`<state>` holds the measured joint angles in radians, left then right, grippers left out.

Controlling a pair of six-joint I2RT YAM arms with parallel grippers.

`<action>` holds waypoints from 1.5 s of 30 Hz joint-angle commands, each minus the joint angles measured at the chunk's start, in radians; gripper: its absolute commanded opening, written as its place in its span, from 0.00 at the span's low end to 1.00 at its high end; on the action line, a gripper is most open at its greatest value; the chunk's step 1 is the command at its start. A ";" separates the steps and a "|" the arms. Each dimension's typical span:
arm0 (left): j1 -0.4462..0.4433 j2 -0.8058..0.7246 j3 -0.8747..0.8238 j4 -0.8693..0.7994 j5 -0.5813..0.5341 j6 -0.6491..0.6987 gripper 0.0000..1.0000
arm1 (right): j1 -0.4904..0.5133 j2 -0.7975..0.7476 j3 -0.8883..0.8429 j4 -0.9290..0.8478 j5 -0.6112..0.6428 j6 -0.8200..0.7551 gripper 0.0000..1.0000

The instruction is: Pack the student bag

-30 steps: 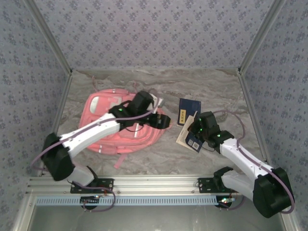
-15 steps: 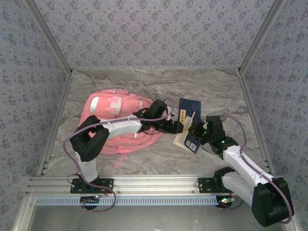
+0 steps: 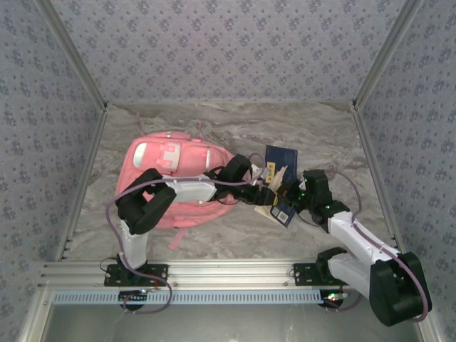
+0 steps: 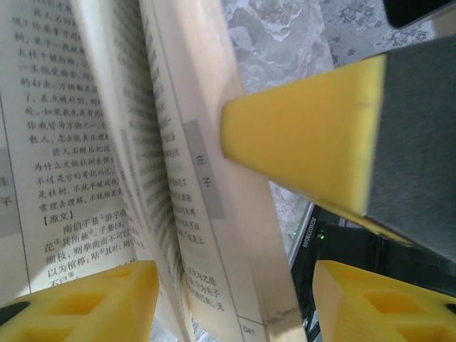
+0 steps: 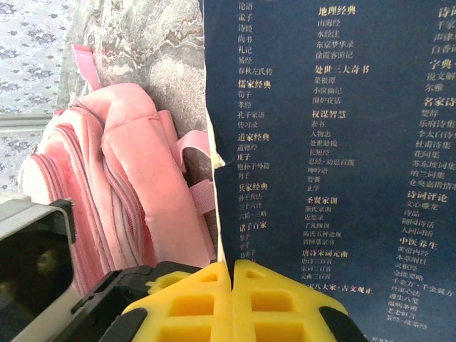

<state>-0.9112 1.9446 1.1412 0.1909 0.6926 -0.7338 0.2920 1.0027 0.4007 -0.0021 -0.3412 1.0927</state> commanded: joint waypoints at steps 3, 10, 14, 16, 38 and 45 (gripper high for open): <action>-0.005 0.023 0.023 0.010 0.031 0.041 0.56 | -0.007 0.016 0.010 0.025 -0.018 0.012 0.00; -0.013 0.047 0.057 -0.008 0.035 0.056 0.47 | -0.001 0.048 0.017 0.049 -0.004 0.008 0.00; -0.024 0.078 0.072 0.008 0.040 0.036 0.49 | 0.001 0.066 0.017 0.073 -0.003 0.019 0.07; -0.028 0.089 0.074 0.020 0.038 0.029 0.50 | 0.001 0.070 0.021 0.075 0.003 0.020 0.16; 0.004 0.076 0.012 0.219 0.037 -0.094 0.00 | -0.018 -0.282 0.139 -0.583 0.436 -0.168 0.81; 0.039 0.014 -0.082 0.247 0.035 -0.110 0.00 | -0.120 -0.279 0.042 -0.546 0.274 -0.176 0.92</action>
<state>-0.8864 2.0102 1.0855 0.3820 0.7033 -0.8330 0.2001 0.7338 0.4828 -0.5133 -0.0124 0.9409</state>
